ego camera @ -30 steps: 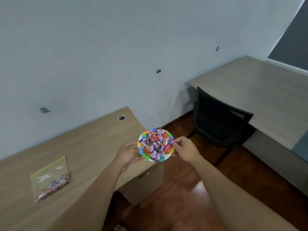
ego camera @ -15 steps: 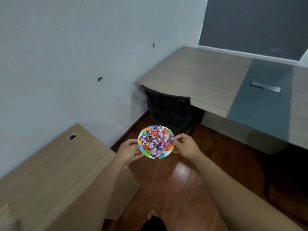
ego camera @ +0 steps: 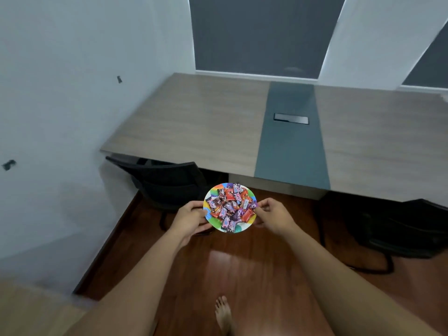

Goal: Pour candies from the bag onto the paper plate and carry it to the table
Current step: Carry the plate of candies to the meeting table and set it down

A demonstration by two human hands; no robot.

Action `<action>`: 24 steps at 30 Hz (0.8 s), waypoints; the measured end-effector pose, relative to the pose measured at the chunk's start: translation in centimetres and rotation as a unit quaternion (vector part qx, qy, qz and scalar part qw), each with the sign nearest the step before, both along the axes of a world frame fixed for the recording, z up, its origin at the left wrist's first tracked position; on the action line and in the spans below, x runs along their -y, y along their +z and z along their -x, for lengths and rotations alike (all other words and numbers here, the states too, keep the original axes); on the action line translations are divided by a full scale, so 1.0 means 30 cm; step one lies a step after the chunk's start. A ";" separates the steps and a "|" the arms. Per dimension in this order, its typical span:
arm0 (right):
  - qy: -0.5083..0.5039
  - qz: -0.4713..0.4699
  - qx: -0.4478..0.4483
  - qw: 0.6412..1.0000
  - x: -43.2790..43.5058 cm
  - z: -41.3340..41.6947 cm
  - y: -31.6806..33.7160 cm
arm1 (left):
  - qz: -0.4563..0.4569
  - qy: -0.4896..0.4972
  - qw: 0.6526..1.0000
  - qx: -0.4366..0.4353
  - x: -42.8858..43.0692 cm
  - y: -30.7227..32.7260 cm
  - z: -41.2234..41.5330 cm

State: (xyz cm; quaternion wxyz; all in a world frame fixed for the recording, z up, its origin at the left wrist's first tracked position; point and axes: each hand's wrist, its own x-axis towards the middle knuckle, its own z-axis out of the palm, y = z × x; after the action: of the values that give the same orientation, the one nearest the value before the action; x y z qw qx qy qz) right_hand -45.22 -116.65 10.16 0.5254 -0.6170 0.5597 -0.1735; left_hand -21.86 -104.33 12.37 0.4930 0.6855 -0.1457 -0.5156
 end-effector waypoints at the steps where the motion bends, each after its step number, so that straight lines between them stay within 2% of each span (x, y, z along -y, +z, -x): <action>1: -0.012 0.001 -0.004 1.000 0.053 0.020 0.001 | -0.001 -0.013 1.000 -0.001 0.072 -0.001 0.007; 12: -0.168 -0.026 0.023 0.985 0.527 0.216 -0.035 | -0.010 -0.149 0.989 0.001 0.763 -0.022 0.120; 17: -0.184 -0.027 0.019 0.982 0.726 0.294 -0.045 | -0.021 -0.184 0.983 0.002 1.015 -0.025 0.180; 24: -0.160 -0.030 0.027 0.986 1.084 0.382 -0.055 | -0.033 -0.157 0.987 -0.003 1.344 -0.042 0.263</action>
State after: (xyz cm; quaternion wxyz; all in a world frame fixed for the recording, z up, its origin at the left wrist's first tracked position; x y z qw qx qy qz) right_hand -56.69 -149.17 8.50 0.5241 -0.4988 0.6415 -0.2550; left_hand -29.75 -144.66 11.11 0.3832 0.6685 -0.2335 -0.5931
